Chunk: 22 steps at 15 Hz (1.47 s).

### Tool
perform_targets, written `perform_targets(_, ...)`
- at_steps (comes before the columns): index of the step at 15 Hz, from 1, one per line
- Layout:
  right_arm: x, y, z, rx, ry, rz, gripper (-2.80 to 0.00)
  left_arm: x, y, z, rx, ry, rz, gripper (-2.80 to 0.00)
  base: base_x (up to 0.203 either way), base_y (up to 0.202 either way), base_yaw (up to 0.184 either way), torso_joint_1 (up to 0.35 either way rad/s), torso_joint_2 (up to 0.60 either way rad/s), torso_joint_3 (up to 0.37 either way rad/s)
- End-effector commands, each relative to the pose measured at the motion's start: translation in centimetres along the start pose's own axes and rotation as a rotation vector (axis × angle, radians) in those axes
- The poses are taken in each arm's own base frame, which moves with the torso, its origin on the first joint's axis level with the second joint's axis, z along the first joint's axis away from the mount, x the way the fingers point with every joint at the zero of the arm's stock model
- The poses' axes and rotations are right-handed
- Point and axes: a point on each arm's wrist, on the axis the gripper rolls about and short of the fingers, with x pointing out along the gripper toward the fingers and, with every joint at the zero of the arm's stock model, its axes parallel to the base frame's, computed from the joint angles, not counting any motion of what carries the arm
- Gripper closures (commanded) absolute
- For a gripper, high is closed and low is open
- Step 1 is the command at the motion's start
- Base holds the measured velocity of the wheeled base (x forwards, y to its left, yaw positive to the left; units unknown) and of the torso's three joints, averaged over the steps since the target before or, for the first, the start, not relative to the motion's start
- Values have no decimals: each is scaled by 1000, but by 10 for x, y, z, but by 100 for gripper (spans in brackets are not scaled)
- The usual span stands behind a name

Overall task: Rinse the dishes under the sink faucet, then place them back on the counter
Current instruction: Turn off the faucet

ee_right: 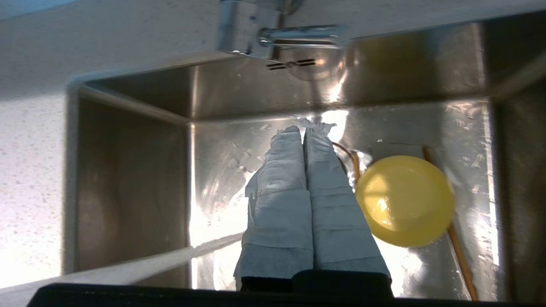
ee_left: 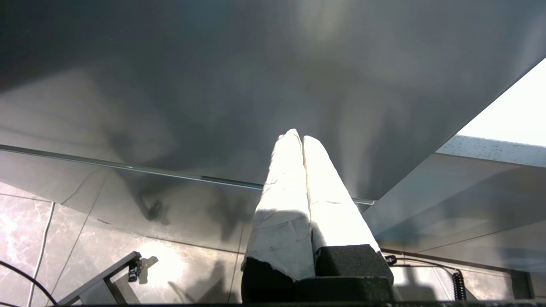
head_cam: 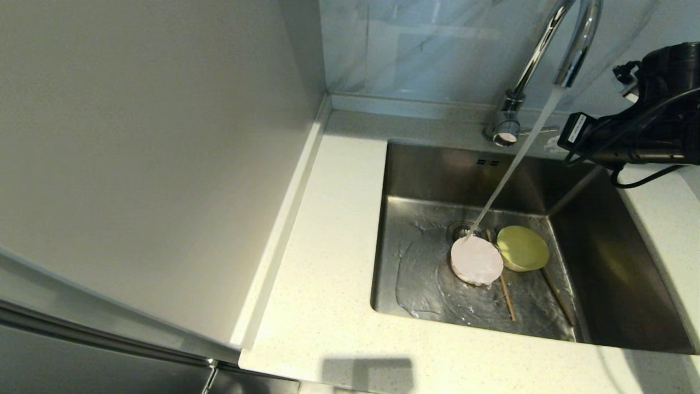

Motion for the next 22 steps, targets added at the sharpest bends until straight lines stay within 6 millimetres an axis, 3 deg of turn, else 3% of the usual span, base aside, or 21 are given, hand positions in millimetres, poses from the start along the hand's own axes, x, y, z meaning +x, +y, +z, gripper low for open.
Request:
perform_targets(1,4,3,0,2,-2,9,0,0,0,0,0,-3,0,0,0,0,0,0,0,0)
perform_targets(15,37,3,7,19,-78,42,0,0,0,0,0,-3,0,0,0,0,0,0,0,0)
perform_targets(22,41,0,10,22,-112,48,0,0,0,0,0,-3,0,0,0,0,0,0,0,0)
